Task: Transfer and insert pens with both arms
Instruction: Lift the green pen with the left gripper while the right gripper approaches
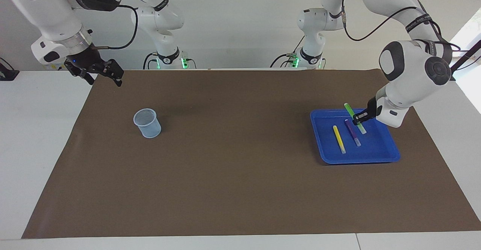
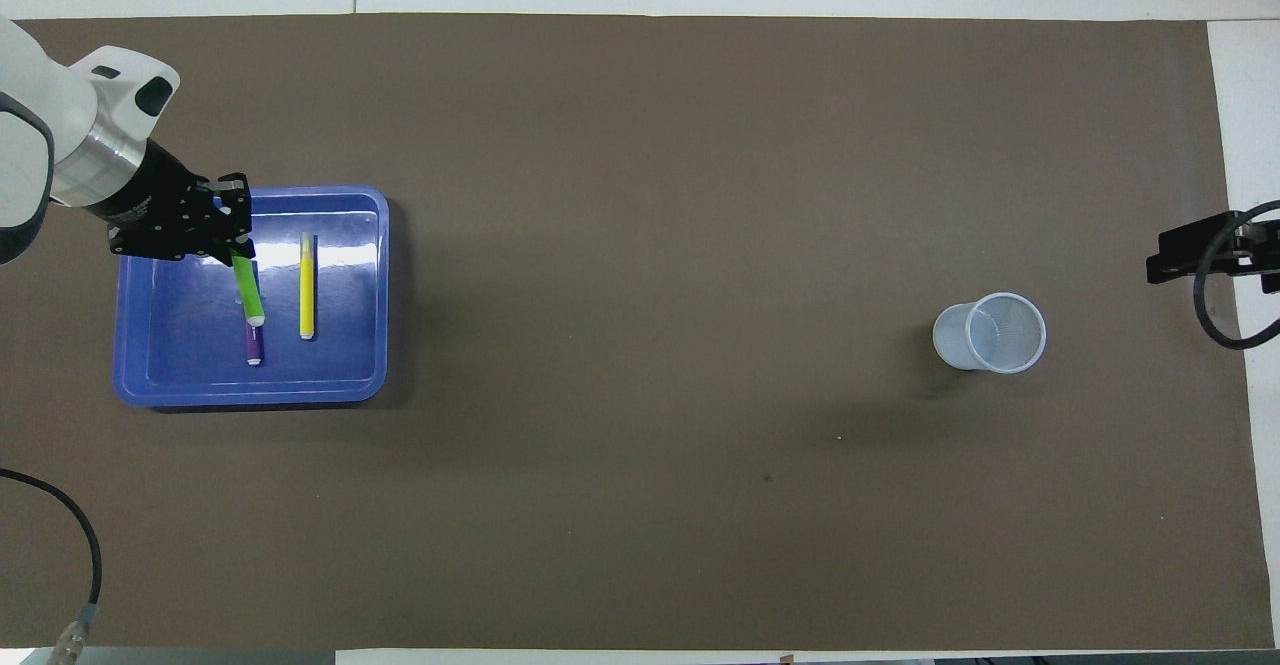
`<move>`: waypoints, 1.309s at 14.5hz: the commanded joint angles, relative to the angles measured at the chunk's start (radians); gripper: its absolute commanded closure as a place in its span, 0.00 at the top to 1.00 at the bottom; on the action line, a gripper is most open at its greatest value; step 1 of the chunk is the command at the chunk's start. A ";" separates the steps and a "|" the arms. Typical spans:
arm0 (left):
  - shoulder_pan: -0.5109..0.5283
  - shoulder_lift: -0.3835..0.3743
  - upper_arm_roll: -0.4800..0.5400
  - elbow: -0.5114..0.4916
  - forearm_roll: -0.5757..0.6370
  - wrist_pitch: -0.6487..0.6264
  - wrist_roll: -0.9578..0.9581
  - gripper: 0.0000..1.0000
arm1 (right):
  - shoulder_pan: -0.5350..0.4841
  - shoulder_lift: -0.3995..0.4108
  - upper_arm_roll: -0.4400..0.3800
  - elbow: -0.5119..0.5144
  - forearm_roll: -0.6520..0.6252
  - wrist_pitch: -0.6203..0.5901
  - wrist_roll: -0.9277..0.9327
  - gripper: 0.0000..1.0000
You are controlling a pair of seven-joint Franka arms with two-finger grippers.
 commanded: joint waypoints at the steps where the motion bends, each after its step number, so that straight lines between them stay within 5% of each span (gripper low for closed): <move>1: -0.051 -0.029 0.009 0.045 -0.117 -0.071 -0.257 0.00 | 0.049 -0.012 0.030 -0.004 0.013 -0.016 0.004 1.00; 4: -0.098 -0.087 0.004 0.031 -0.276 -0.063 -0.626 0.00 | 0.102 -0.034 0.075 0.008 0.026 -0.018 -0.007 1.00; 8: -0.158 -0.144 0.004 -0.065 -0.497 -0.002 -0.921 0.00 | 0.088 -0.040 0.075 -0.012 0.328 0.001 0.001 1.00; 12: -0.262 -0.245 0.001 -0.301 -0.704 0.266 -1.091 0.00 | 0.143 -0.067 0.081 -0.067 0.419 0.062 0.074 1.00; 19: -0.376 -0.305 -0.005 -0.443 -0.902 0.483 -1.237 0.00 | 0.252 -0.113 0.088 -0.199 0.622 0.323 0.326 1.00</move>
